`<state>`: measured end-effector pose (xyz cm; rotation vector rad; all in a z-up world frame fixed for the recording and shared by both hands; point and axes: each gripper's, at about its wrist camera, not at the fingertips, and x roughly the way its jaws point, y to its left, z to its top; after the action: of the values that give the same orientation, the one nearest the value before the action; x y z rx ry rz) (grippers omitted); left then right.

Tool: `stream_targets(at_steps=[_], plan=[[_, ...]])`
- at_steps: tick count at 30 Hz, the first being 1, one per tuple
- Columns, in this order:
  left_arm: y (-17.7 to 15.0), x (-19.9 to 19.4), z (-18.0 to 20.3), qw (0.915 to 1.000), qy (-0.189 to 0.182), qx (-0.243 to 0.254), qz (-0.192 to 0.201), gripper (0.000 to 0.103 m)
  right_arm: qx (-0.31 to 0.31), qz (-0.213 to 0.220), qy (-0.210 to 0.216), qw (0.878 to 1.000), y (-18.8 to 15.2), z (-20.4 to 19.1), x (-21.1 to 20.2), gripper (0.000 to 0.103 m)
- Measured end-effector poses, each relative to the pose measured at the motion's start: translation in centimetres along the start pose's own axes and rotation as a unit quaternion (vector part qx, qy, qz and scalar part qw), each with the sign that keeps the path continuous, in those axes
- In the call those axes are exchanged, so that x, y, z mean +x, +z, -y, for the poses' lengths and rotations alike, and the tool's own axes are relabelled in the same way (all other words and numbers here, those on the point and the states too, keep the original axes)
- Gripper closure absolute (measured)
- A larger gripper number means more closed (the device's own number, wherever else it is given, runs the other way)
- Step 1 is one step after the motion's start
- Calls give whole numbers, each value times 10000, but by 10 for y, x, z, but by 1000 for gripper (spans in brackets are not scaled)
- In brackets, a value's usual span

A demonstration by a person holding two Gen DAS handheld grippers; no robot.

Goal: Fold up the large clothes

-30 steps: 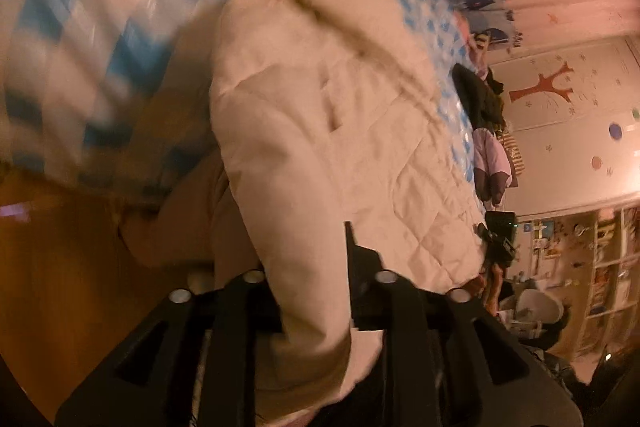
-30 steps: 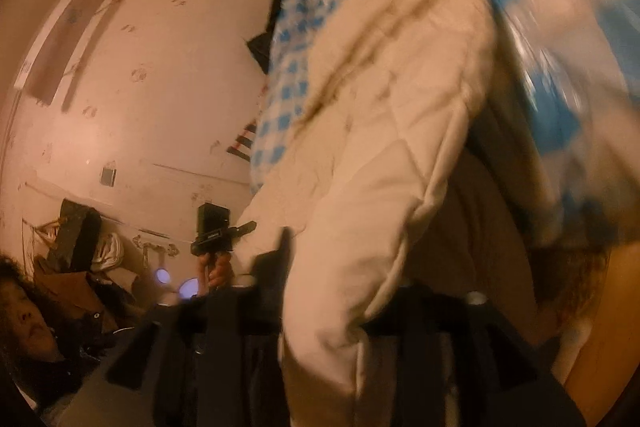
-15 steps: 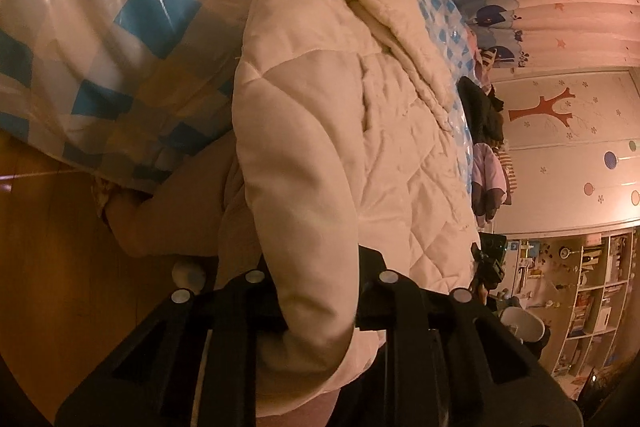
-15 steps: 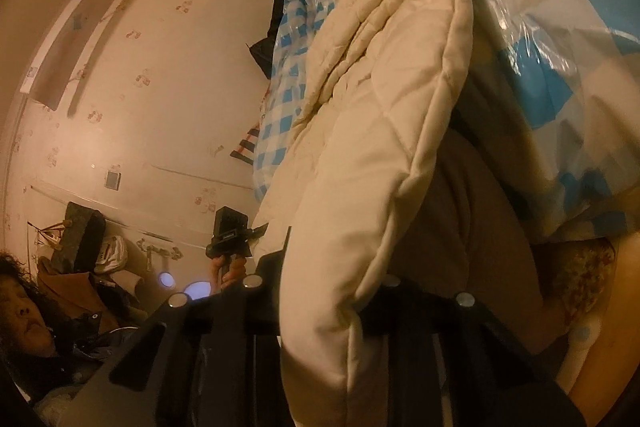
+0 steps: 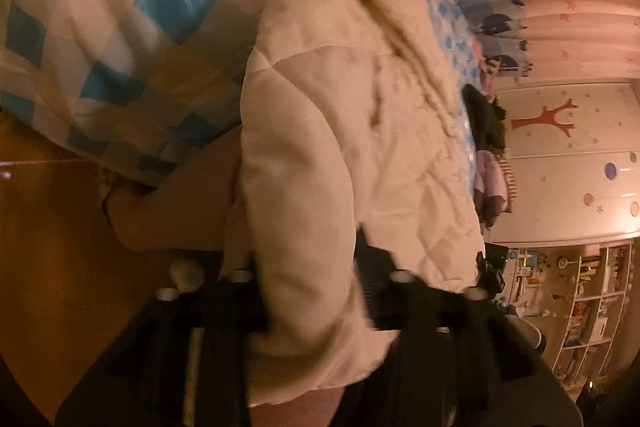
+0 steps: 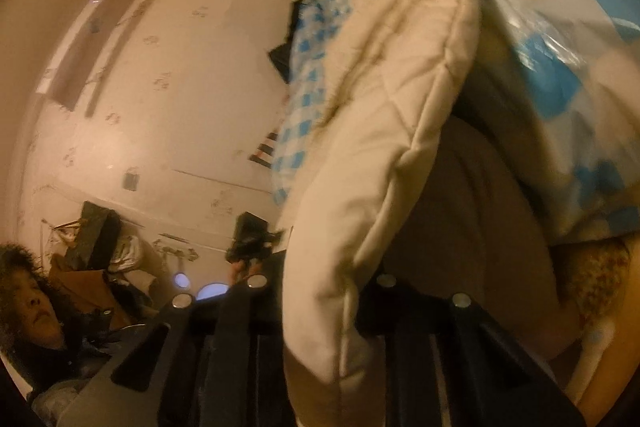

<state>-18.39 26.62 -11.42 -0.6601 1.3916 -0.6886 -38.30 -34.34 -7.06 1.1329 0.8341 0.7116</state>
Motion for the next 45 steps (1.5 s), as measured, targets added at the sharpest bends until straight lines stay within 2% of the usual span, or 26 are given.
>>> stream_targets(at_steps=[6,8,9,11,12,13,16,17,18,19,22,27,32,35,39,45], plan=[[-5,-31,32,9984,-193,475,249,91,-365,41,464,9982,1,-30,-3,83],[-6,-36,38,9974,-133,658,246,90,-307,-46,458,9985,1,-26,-5,77],[-6,-36,35,9976,-118,654,177,86,-225,-140,309,9992,0,-20,-5,67],[-3,-26,22,9989,-59,452,-92,63,-62,-307,166,9994,-5,-8,-5,52],[-3,-23,16,9992,0,383,-140,47,27,-373,82,9993,-8,-1,-5,51],[-5,-20,10,9994,73,308,-154,44,109,-426,74,9990,-12,6,-5,51],[-10,-8,0,9994,-9,220,-269,44,148,-499,80,9986,-20,11,-4,53],[-11,-7,2,9992,-25,300,-250,44,77,-493,100,9987,-22,9,-3,60],[-12,-8,4,9992,-59,341,-219,53,34,-470,110,9988,-22,8,-4,72],[-12,-10,6,9991,-114,370,-199,71,-19,-423,145,9990,-21,5,-4,78],[-6,-21,15,9990,-261,370,-42,88,-303,-120,368,9988,-12,-15,-8,81],[-5,-48,40,9971,-377,575,328,93,-618,201,922,9936,0,-49,-8,81],[-12,-73,58,9945,-525,758,488,93,-836,240,1281,9880,-4,-67,-12,81],[-16,-77,52,9948,-528,753,441,93,-727,308,1344,9878,-11,-58,-19,81],[-10,-68,27,9970,-585,320,387,93,-347,536,1439,9875,-11,-33,-22,81],[10,-72,43,9926,-878,360,754,93,-345,838,1691,9814,14,-33,-18,81]])
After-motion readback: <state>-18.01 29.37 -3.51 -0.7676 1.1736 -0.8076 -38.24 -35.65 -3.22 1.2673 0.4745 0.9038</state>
